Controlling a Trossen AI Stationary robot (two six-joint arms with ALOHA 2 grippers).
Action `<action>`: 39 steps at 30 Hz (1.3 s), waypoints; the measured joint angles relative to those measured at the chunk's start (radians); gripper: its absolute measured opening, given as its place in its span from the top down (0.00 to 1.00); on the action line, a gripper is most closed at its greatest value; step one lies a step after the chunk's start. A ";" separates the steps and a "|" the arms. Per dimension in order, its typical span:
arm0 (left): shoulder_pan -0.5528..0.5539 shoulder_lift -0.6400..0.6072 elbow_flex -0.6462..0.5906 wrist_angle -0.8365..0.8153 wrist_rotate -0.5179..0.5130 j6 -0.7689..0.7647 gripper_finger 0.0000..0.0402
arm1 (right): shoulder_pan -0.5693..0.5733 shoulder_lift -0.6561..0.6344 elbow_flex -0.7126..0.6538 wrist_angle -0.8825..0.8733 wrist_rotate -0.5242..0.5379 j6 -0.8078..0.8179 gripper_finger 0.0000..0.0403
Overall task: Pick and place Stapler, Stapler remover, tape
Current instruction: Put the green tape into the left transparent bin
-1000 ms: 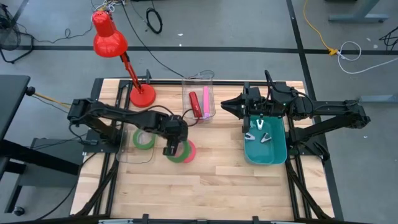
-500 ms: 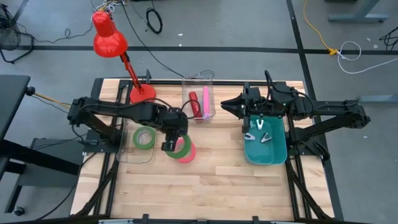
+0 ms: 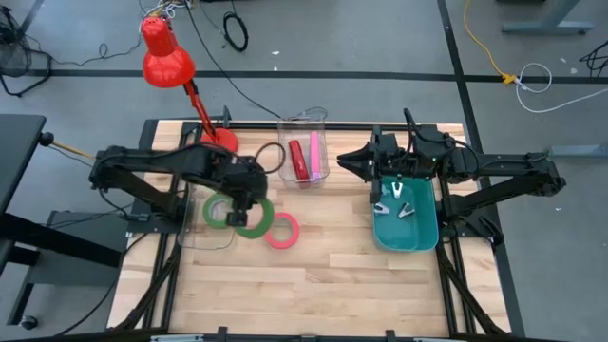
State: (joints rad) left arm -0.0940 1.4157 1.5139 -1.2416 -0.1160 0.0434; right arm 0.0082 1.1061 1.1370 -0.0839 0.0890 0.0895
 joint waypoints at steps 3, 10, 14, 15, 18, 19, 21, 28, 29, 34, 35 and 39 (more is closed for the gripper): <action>0.000 -0.038 0.000 -0.060 -0.029 -0.015 0.76 | 0.000 0.000 0.000 -0.001 0.000 -0.001 0.86; 0.002 -0.107 0.000 -0.200 -0.073 -0.048 0.76 | 0.000 0.000 0.000 -0.002 0.000 -0.002 0.86; 0.002 -0.125 0.000 -0.291 -0.085 -0.066 0.76 | 0.000 0.000 0.000 -0.003 0.000 -0.002 0.86; 0.002 -0.127 0.000 -0.311 -0.089 -0.075 0.76 | 0.000 0.000 0.000 -0.004 0.000 -0.002 0.86; 0.002 -0.136 -0.028 -0.326 -0.086 -0.091 0.76 | 0.000 0.000 0.000 -0.007 0.000 -0.001 0.86; 0.001 -0.139 -0.044 -0.328 -0.082 -0.094 0.76 | 0.000 0.000 0.000 -0.008 0.000 0.000 0.86; -0.006 -0.142 -0.083 -0.328 -0.080 -0.111 0.76 | 0.000 0.000 0.000 -0.008 0.000 0.000 0.86; -0.029 -0.144 -0.242 -0.329 -0.066 -0.112 0.76 | 0.000 0.000 0.000 -0.008 0.000 0.001 0.86; -0.031 -0.144 -0.267 -0.330 -0.060 -0.112 0.76 | 0.000 0.000 0.000 -0.008 0.000 0.001 0.86; -0.048 -0.144 -0.368 -0.323 -0.040 -0.124 0.76 | 0.000 0.000 0.000 -0.009 0.000 0.003 0.86; -0.051 -0.144 -0.383 -0.313 -0.035 -0.127 0.76 | 0.000 0.000 0.000 -0.009 0.000 0.003 0.86; -0.063 -0.143 -0.442 -0.243 -0.003 -0.137 0.76 | 0.000 0.000 0.000 -0.009 0.000 0.003 0.86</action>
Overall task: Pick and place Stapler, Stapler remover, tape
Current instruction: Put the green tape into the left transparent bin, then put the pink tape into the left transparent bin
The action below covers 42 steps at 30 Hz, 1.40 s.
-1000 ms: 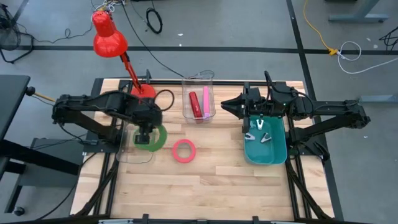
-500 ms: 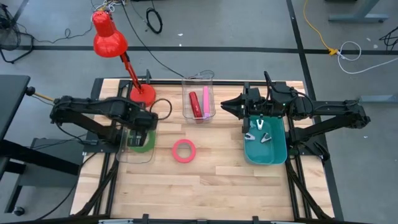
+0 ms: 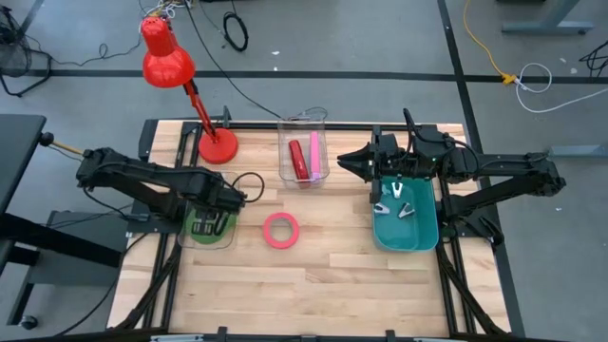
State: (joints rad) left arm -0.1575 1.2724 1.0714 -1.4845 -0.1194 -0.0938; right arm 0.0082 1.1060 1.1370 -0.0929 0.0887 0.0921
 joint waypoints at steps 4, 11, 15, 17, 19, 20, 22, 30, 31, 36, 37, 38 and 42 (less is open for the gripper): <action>-0.014 0.001 -0.054 0.022 0.012 -0.008 0.76 | 0.000 0.000 0.000 0.000 0.000 0.000 0.86; -0.016 0.001 -0.117 0.058 0.010 -0.040 0.76 | 0.000 0.000 0.000 0.000 0.000 0.000 0.86; -0.016 0.001 -0.124 0.099 0.010 -0.053 0.76 | 0.000 0.000 0.000 0.000 0.000 0.000 0.86; -0.016 0.002 -0.124 0.107 0.015 -0.054 0.75 | 0.000 0.000 0.000 0.000 0.000 0.000 0.86; -0.016 0.002 -0.124 0.111 0.031 -0.052 0.73 | 0.000 0.000 0.000 0.000 0.000 0.000 0.86; -0.016 0.002 -0.124 0.114 0.034 -0.053 0.71 | 0.000 0.000 0.000 0.000 0.000 0.000 0.86; -0.016 0.002 -0.124 0.118 0.037 -0.056 0.68 | 0.000 0.000 0.000 0.000 0.000 0.000 0.86; -0.016 0.001 -0.124 0.126 0.032 -0.079 0.48 | 0.000 0.000 0.000 0.000 0.000 0.004 0.86; -0.016 0.001 -0.123 0.126 0.031 -0.078 0.46 | 0.000 0.000 0.000 0.000 0.000 0.004 0.86; -0.016 0.001 -0.081 0.124 0.031 -0.078 0.40 | 0.000 0.000 0.000 0.000 0.000 0.004 0.86; -0.016 0.001 -0.066 0.125 0.030 -0.079 0.40 | 0.000 0.000 0.000 0.000 0.000 0.004 0.86; -0.015 0.001 -0.049 0.127 0.028 -0.078 0.41 | 0.000 0.000 0.000 0.000 0.000 0.004 0.86; -0.015 0.001 0.020 0.157 0.014 -0.078 0.42 | 0.000 0.000 0.000 0.000 0.000 0.004 0.86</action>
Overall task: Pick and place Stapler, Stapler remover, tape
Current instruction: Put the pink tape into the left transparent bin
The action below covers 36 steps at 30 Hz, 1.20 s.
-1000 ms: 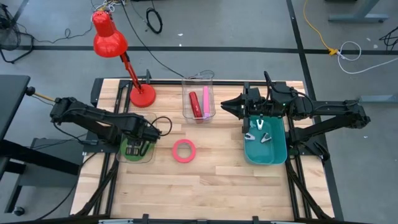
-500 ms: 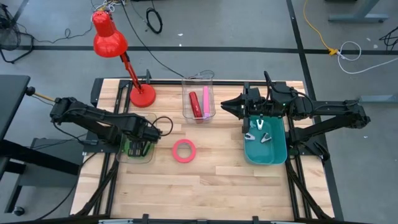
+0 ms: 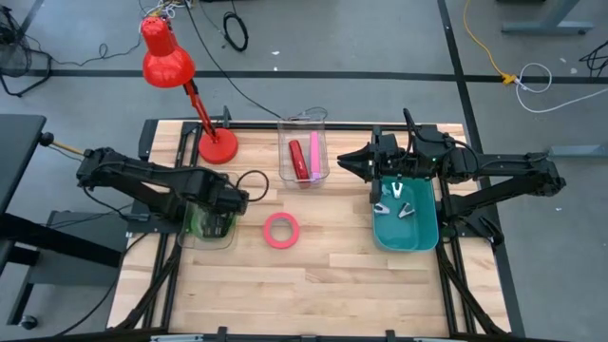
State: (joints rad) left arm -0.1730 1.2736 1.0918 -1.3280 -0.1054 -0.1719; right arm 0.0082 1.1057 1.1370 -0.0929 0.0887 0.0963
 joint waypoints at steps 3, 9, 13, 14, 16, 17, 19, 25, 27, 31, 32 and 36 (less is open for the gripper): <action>0.000 0.000 0.060 0.058 -0.006 0.000 0.43 | 0.000 0.000 0.000 0.000 0.000 0.000 0.86; -0.002 0.000 0.114 0.287 -0.005 0.055 0.43 | 0.000 0.000 0.000 0.000 0.000 0.000 0.86; -0.011 0.013 0.113 0.406 0.004 0.160 0.43 | 0.000 0.000 0.000 0.000 0.000 0.000 0.86; -0.014 0.021 0.113 0.422 0.005 0.183 0.43 | 0.000 0.000 0.000 0.000 0.000 0.000 0.86; -0.020 0.037 0.112 0.446 0.005 0.213 0.43 | 0.000 0.000 0.000 0.000 0.000 0.000 0.86; -0.024 0.048 0.112 0.458 0.005 0.227 0.43 | 0.000 0.000 0.000 0.000 0.000 0.000 0.86; -0.031 0.074 0.112 0.470 0.012 0.242 0.43 | 0.000 0.000 0.000 0.000 0.000 0.000 0.86; -0.059 0.188 0.112 0.520 0.031 0.245 0.43 | 0.000 0.000 0.000 0.000 0.000 0.000 0.86; -0.071 0.230 0.112 0.529 0.032 0.245 0.43 | 0.000 0.000 0.000 -0.001 -0.003 0.000 0.86; -0.092 0.310 0.112 0.560 0.032 0.246 0.43 | 0.000 0.000 0.000 -0.002 -0.003 0.000 0.86; -0.096 0.329 0.112 0.570 0.032 0.246 0.43 | 0.000 0.000 0.000 -0.004 -0.003 -0.002 0.86; -0.110 0.397 0.112 0.592 0.032 0.247 0.43 | 0.000 0.000 0.000 -0.012 -0.003 -0.014 0.86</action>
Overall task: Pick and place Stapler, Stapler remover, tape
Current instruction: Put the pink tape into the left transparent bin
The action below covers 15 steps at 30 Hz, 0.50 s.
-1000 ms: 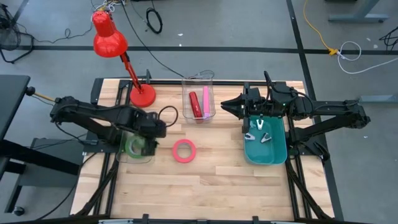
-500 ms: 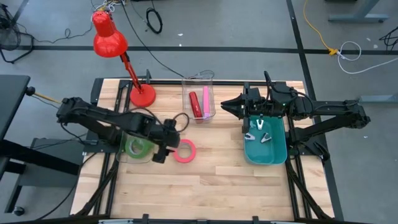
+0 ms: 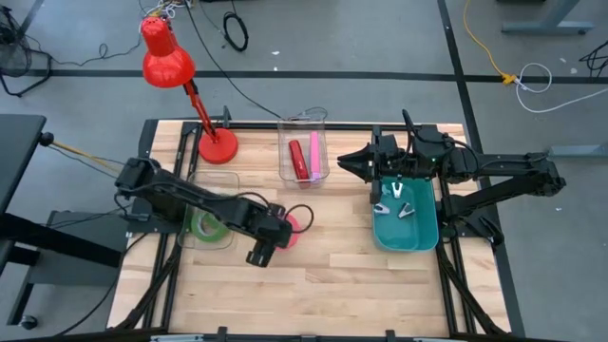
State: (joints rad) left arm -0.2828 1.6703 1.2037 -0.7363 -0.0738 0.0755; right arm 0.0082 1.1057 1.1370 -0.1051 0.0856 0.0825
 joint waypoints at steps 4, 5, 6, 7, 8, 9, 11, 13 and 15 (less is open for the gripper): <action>-0.010 0.059 0.000 0.024 -0.008 -0.006 0.43 | 0.000 -0.009 0.000 -0.010 0.000 -0.012 0.86; -0.013 0.071 0.000 0.032 -0.011 -0.011 0.43 | 0.000 -0.013 0.000 -0.012 0.000 -0.012 0.86; -0.014 0.082 0.000 0.033 -0.011 -0.011 0.43 | 0.000 -0.017 0.000 -0.015 0.000 -0.012 0.86; -0.014 0.093 0.000 0.039 -0.008 -0.012 0.43 | 0.000 -0.023 0.000 -0.024 0.000 -0.013 0.86; -0.015 0.103 0.000 0.048 -0.007 -0.016 0.43 | 0.000 -0.028 0.000 -0.032 -0.001 -0.013 0.86; -0.018 0.112 0.000 0.049 -0.008 -0.018 0.43 | 0.000 -0.033 0.000 -0.039 -0.010 -0.013 0.86; -0.018 0.125 0.000 0.056 -0.010 -0.038 0.43 | 0.000 -0.049 0.000 -0.058 -0.033 -0.013 0.86; -0.018 0.134 0.000 0.057 -0.027 -0.066 0.42 | 0.000 -0.063 0.000 -0.076 -0.048 -0.014 0.86; -0.018 0.138 0.000 0.058 -0.040 -0.094 0.40 | 0.000 -0.079 0.000 -0.103 -0.053 -0.014 0.86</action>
State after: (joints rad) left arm -0.3010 1.8086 1.2037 -0.6779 -0.1139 -0.0190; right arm 0.0086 1.0267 1.1370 -0.2086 0.0326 0.0685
